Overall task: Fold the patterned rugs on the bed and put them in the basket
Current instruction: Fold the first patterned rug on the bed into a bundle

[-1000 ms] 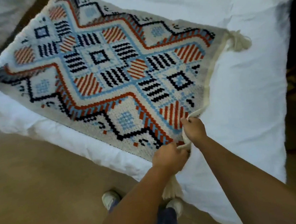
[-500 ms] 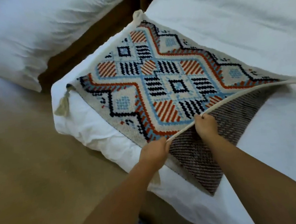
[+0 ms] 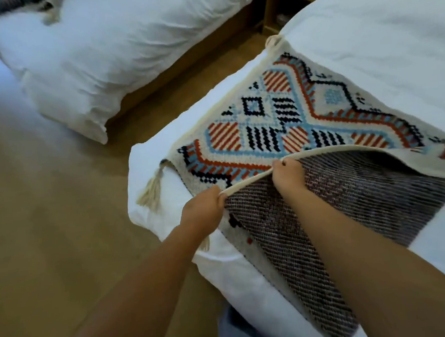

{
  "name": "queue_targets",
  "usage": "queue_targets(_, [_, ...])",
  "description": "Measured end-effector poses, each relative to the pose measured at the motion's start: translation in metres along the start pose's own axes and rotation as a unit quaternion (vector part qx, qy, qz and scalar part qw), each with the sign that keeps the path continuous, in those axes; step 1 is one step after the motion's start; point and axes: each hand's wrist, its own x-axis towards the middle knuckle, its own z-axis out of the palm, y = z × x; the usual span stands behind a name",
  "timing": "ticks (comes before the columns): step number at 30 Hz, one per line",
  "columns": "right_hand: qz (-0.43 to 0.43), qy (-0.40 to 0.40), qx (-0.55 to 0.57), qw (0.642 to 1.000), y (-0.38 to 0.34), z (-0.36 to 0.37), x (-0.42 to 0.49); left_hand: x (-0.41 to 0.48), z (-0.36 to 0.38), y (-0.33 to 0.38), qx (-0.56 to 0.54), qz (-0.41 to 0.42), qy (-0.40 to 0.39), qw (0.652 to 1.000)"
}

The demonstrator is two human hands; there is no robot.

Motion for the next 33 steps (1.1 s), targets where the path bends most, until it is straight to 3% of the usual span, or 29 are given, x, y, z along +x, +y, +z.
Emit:
queue_targets(10, [-0.07,-0.047,-0.058,0.995,-0.121,0.11,0.05,0.081,-0.066,-0.095,-0.069,-0.121,0.055,0.989])
queue_targets(15, [-0.073,-0.049,-0.073,0.994,-0.142,0.162,0.073,0.121,-0.063,-0.143,-0.142,-0.167,0.053,0.974])
queue_targets(17, [-0.046,-0.036,-0.084,0.995,-0.139,0.176,0.081,0.134,-0.059,-0.157,-0.176,-0.179,0.025,0.968])
queue_targets(20, [0.008,-0.023,-0.09,0.996,-0.129,0.198,0.094,0.16,-0.051,-0.178,-0.241,-0.208,-0.078,0.945])
queue_targets(24, [0.073,-0.019,-0.082,0.994,-0.12,0.217,0.097,0.176,-0.051,-0.197,-0.407,-0.263,-0.167,0.859])
queue_targets(29, [0.098,0.011,-0.078,0.992,-0.121,0.227,0.096,0.187,-0.063,-0.192,-0.414,-0.248,-0.339,0.807])
queue_targets(31, [0.101,0.019,-0.084,0.991,-0.123,0.229,0.097,0.195,-0.067,-0.191,-0.427,-0.245,-0.334,0.804])
queue_targets(33, [0.105,0.027,-0.084,0.991,-0.127,0.231,0.097,0.201,-0.071,-0.194,-0.448,-0.258,-0.26,0.816])
